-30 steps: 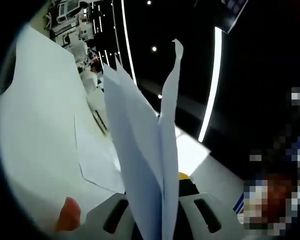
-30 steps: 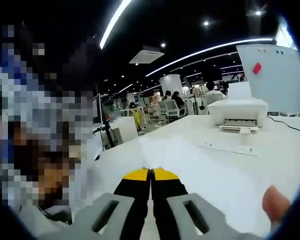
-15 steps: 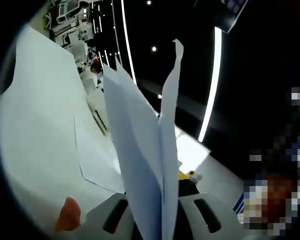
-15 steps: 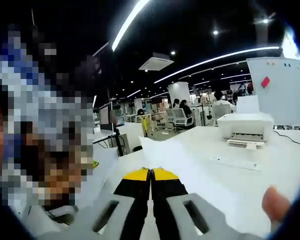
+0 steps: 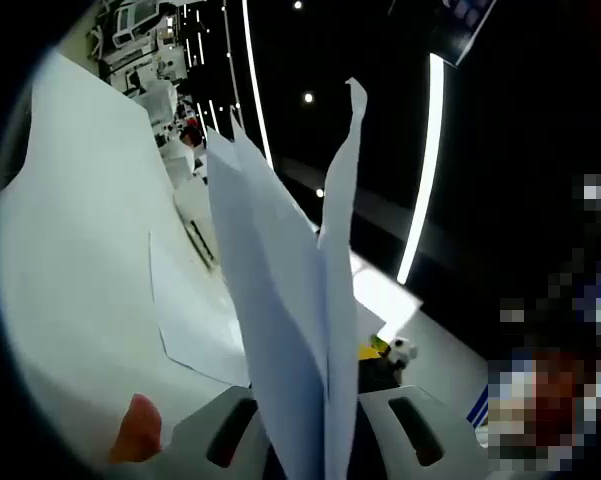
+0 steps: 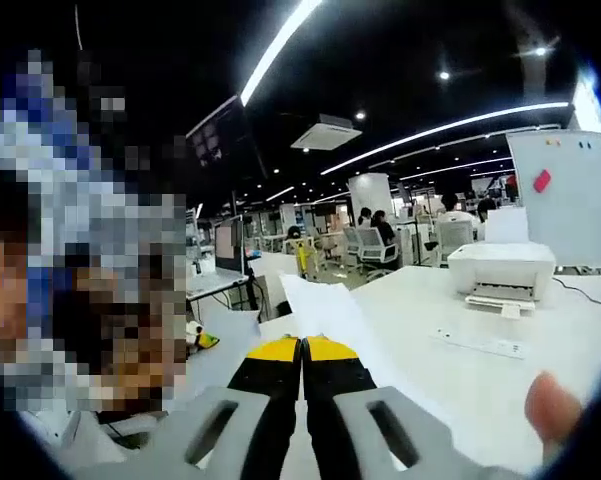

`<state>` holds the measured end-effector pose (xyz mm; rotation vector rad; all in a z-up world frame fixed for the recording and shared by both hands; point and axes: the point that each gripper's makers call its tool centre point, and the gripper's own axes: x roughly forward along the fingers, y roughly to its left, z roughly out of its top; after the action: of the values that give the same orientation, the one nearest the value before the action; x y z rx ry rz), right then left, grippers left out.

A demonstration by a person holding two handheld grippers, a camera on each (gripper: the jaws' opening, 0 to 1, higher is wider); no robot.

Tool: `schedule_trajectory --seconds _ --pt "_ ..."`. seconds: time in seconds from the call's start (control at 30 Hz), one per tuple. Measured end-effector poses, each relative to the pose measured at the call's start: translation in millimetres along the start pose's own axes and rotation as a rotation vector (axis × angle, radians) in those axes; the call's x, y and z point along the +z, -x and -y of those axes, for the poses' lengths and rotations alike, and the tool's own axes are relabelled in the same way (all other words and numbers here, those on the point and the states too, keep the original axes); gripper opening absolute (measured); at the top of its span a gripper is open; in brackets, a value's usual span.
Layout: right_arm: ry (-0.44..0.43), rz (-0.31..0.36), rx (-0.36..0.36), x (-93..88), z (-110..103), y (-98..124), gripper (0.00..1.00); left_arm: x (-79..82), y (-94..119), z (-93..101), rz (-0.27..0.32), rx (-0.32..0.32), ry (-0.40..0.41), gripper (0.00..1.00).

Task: Organize the stack of printing papers by aligning and flattening the scattered papers on the table

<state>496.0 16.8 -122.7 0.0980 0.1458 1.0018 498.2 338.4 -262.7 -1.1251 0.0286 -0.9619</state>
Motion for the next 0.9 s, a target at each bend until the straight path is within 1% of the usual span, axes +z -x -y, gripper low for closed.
schedule_trajectory --seconds 0.17,0.3,0.5,0.67,0.8,0.9 --pt "0.020 0.022 0.021 11.6 -13 3 0.00 -2.9 -1 1.7 0.000 0.000 0.000 0.06" --pt "0.021 0.027 0.026 15.6 -17 5 0.00 -1.0 0 0.8 0.000 0.000 -0.001 0.06" --pt "0.022 0.039 0.039 23.8 -24 10 0.00 -3.3 -1 2.1 -0.001 0.000 0.000 0.06" --pt "0.035 0.056 0.061 32.6 -39 13 0.00 -3.2 -1 2.0 0.000 0.001 0.000 0.06" --pt "0.041 0.063 0.077 38.0 -46 14 0.00 -3.0 -1 1.8 0.000 0.001 0.000 0.06" --pt "0.039 0.068 0.104 41.5 -57 15 0.00 -3.0 -1 1.6 0.000 0.002 0.000 0.06"
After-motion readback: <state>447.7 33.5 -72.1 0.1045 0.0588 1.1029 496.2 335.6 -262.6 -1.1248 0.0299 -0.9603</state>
